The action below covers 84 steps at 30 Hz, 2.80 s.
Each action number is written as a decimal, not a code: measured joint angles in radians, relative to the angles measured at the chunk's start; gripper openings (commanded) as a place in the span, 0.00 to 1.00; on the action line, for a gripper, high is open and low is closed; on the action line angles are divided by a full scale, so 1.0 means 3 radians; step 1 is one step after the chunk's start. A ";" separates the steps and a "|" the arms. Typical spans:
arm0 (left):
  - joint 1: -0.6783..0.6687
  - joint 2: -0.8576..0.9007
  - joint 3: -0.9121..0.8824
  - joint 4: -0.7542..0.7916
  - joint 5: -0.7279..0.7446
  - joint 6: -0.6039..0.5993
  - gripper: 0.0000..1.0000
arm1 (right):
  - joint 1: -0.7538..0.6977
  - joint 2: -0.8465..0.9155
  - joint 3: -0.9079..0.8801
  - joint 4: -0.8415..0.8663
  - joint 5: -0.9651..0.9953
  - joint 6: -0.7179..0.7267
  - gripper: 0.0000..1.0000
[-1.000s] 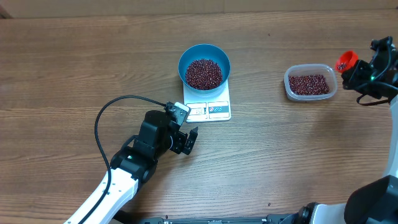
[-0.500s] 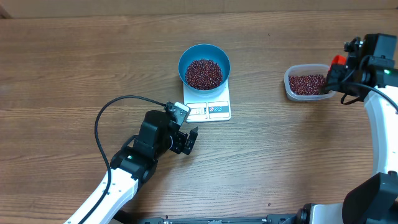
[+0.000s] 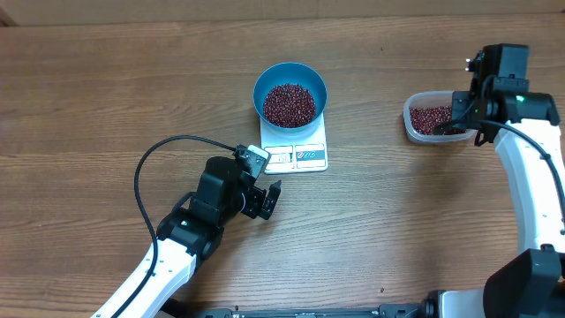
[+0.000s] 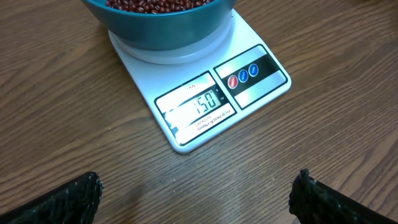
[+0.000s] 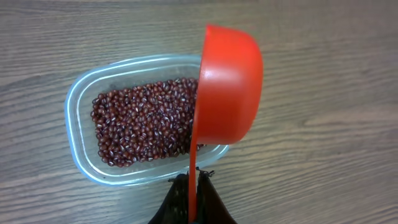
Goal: Scoop item into bowl and weigh 150g on scale
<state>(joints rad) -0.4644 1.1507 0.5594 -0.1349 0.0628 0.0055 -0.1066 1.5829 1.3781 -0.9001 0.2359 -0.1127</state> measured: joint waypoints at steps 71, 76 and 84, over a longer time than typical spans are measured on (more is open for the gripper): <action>0.0000 0.0000 0.0000 0.0000 0.0000 0.0000 1.00 | -0.0772 -0.0065 -0.0921 0.0051 -0.2141 0.2351 1.00; 0.0000 0.0000 0.0000 0.0000 0.0000 0.0000 1.00 | -0.0838 -0.0542 -0.0683 -0.0371 -0.2132 0.1998 1.00; 0.0000 0.0000 0.0000 0.0001 0.0000 0.0000 1.00 | -0.0749 -0.1597 -0.0342 -0.1048 -0.2162 0.1317 1.00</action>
<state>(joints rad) -0.4644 1.1507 0.5594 -0.1345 0.0628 0.0055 -0.3313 1.1038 1.2755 -1.2144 -0.4126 0.2825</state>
